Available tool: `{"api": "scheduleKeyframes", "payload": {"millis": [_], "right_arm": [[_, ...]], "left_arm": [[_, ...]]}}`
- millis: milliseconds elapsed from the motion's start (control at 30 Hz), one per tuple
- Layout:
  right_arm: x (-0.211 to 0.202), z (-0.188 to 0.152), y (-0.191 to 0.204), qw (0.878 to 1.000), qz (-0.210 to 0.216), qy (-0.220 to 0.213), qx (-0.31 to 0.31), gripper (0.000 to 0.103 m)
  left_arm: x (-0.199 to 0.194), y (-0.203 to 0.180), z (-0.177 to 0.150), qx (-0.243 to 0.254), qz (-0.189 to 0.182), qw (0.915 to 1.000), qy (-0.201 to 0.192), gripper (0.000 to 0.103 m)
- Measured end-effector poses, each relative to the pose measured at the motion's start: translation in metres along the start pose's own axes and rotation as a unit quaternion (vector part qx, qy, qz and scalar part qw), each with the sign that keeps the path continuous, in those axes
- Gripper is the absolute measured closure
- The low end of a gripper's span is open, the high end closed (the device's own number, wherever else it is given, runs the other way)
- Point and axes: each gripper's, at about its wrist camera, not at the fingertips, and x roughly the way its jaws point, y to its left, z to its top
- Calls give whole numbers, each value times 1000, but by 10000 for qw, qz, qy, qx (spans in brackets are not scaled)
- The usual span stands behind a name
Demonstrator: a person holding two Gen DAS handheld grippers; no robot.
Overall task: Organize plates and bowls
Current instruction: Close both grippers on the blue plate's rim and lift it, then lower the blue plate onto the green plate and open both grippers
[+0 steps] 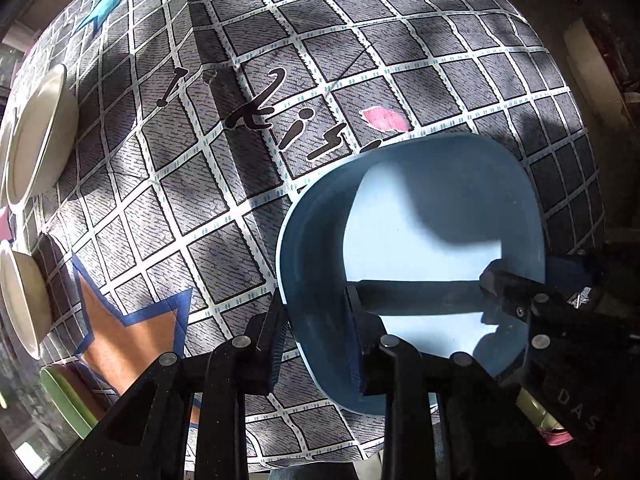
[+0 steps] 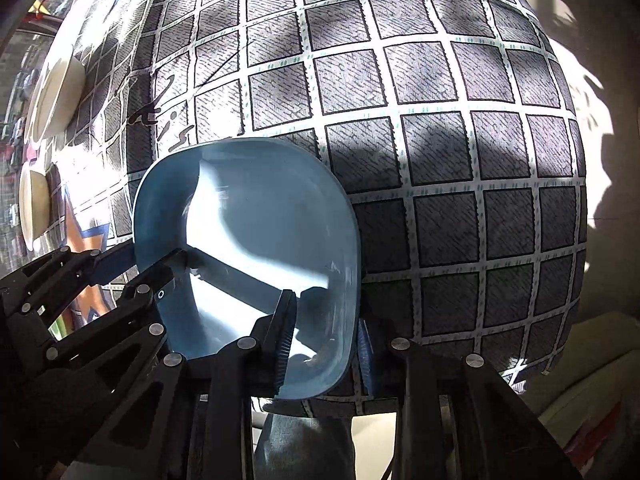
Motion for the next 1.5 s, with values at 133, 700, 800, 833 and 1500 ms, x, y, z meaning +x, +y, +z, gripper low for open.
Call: {"api": "scheduleKeyframes", "payload": {"millis": [133,700,800,833,1500], "right_arm": [[11,-3,52,9992,16,84,-395,71],[47,-56,183,9951,-76,352,-926,71],[52,-61,181,9959,-91,357,-827,71],[54,-62,182,9962,-91,364,-784,71],[48,-54,186,9961,-322,394,-723,71]], "left_arm": [[1,46,-28,-274,197,9994,22,73],[5,153,-126,-867,294,9958,-19,74],[3,148,-132,-845,272,9960,-46,74],[5,149,-137,-812,284,9963,-63,74],[5,154,-134,-605,220,9978,-138,74]]}}
